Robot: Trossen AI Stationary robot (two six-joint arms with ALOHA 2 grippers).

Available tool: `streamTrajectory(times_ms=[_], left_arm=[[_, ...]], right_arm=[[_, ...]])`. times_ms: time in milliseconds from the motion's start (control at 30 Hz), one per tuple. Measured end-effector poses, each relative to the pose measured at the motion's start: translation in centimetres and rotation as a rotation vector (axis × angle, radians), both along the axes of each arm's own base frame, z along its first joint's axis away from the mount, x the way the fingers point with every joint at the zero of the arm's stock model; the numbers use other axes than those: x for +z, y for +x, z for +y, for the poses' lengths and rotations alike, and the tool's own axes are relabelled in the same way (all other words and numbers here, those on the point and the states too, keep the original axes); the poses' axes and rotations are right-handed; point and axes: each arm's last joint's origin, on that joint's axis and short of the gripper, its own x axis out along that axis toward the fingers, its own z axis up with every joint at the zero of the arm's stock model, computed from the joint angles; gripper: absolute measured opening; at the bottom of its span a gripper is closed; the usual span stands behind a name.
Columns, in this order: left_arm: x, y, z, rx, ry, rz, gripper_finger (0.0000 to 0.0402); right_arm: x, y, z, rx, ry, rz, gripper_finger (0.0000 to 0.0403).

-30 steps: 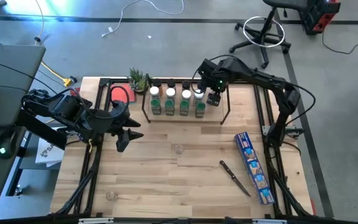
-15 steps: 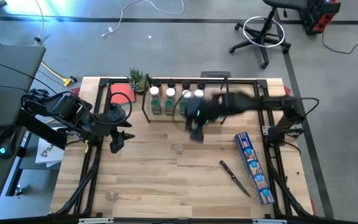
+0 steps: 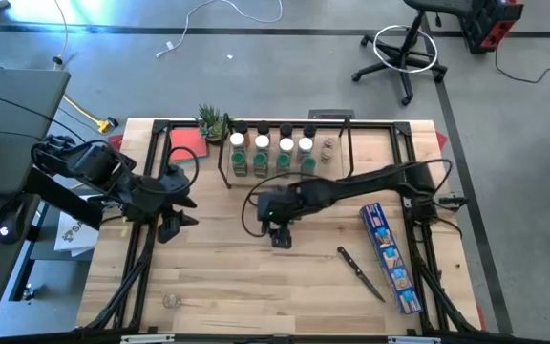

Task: Shelf spices
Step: Put the transparent seasoning bottle on the shelf aligned with the other transparent seasoning bottle

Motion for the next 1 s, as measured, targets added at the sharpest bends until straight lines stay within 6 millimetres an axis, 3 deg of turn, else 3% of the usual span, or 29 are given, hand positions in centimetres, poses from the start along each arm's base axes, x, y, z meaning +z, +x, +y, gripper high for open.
streamTrajectory(times_ms=[400, 633, 700, 833, 1000], left_arm=[[0.1, -0.3, -0.4, 0.032, -0.041, -0.003, 0.0225], [0.1, -0.3, -0.4, 0.068, -0.046, -0.011, 0.0225], [0.1, -0.3, -0.4, 0.073, -0.044, -0.013, 0.0225], [0.1, -0.3, -0.4, 0.080, -0.036, -0.019, 0.0225], [0.1, -0.3, -0.3, 0.099, -0.012, -0.035, 0.0225]], right_arm=[[-4.5, 1.1, -0.2, 0.015, -0.044, 0.092, 0.0264], [-6.0, 1.4, -0.1, -0.010, -0.027, 0.121, 0.0177], [-6.1, 1.3, -0.1, -0.042, -0.015, 0.129, 0.0171], [-4.3, 0.9, 0.2, -0.100, 0.025, 0.103, 0.0171], [1.8, -2.7, 1.8, -0.047, -0.032, 0.124, 0.0171]])
